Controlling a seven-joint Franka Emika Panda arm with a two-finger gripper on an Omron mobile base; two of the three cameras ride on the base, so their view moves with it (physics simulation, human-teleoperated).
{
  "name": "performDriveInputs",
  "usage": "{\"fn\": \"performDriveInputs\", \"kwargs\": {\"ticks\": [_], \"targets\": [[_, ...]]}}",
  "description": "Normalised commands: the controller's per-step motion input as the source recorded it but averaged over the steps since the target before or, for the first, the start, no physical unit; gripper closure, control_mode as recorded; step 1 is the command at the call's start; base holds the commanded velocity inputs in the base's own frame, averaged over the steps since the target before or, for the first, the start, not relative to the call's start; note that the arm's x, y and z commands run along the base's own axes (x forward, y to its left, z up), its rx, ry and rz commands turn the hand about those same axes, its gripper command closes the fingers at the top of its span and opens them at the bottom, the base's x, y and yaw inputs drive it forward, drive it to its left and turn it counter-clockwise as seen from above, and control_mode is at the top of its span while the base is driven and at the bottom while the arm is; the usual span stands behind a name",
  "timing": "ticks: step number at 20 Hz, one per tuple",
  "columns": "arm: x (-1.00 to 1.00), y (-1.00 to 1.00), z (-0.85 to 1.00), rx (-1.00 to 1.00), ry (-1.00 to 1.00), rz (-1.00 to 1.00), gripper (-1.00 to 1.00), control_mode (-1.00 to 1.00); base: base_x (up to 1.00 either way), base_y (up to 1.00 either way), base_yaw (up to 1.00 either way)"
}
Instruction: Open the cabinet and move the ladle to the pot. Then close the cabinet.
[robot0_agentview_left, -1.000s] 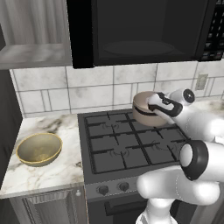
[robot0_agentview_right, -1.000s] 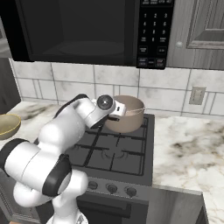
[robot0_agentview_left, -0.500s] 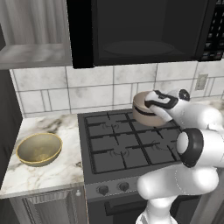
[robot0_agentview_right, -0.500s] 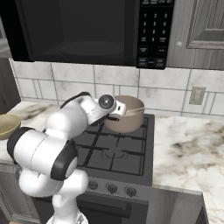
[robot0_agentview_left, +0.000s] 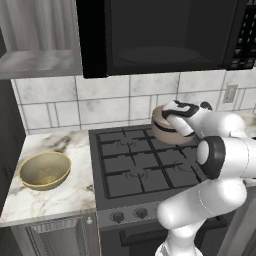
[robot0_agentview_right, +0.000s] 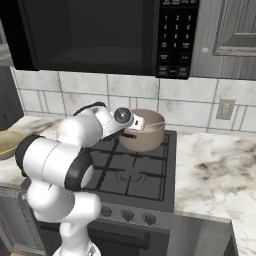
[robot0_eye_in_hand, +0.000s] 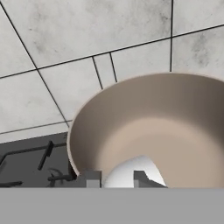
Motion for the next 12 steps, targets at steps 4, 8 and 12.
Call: {"fn": "performDriveInputs", "kwargs": {"ticks": [4,8,12], "targets": [[0.21,0.00,-0.06,0.00,0.00,0.00,-1.00,-1.00,0.00,0.00,0.00],[0.16,0.00,-0.02,0.00,0.00,0.00,-1.00,-1.00,0.00,0.00,0.00],[0.05,-0.02,0.00,0.00,0.00,0.00,-1.00,-1.00,0.00,0.00,0.00]]}}
